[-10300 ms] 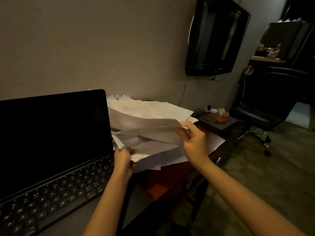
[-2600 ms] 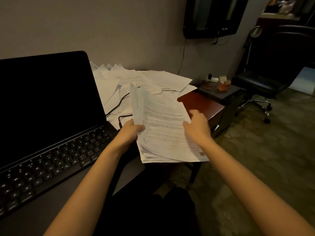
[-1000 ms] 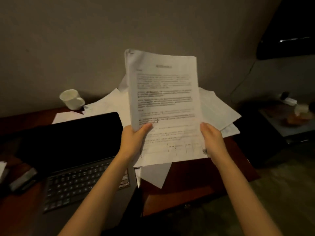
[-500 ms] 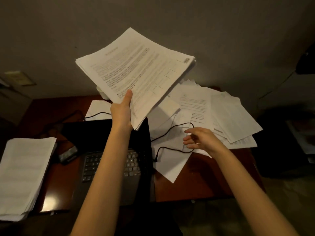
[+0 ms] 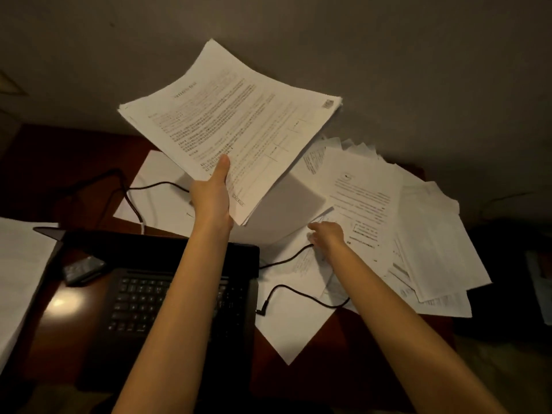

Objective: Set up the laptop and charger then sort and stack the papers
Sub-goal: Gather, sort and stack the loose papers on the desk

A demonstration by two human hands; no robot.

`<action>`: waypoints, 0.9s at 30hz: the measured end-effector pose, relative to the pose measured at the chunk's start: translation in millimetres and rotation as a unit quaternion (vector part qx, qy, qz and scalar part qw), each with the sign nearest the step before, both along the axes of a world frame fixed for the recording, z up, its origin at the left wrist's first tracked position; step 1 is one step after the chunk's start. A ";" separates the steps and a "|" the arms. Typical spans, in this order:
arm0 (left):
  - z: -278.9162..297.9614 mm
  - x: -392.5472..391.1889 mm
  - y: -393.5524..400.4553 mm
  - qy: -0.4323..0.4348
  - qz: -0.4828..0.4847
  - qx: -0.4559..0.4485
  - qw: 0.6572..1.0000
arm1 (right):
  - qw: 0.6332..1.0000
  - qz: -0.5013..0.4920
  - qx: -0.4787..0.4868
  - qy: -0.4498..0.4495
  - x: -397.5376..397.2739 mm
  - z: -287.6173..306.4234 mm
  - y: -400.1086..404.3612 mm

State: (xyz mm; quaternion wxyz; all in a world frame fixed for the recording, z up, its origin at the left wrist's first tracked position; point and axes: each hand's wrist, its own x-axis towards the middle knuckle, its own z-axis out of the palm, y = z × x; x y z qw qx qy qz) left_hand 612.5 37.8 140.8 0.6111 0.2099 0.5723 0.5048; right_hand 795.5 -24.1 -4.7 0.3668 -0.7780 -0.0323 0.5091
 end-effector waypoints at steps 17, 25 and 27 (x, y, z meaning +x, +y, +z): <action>-13.4 24.0 -17.0 0.034 0.136 -0.017 0.990 | 0.853 0.453 -0.010 -0.260 64.5 -16.3 74.5; -24.9 77.4 -64.3 0.057 0.066 -0.002 0.996 | 0.915 0.333 0.042 -0.222 99.2 -15.6 5.5; -32.2 92.2 -76.6 0.041 0.062 -0.013 0.997 | 0.923 0.278 0.052 -0.259 105.9 -9.3 -20.4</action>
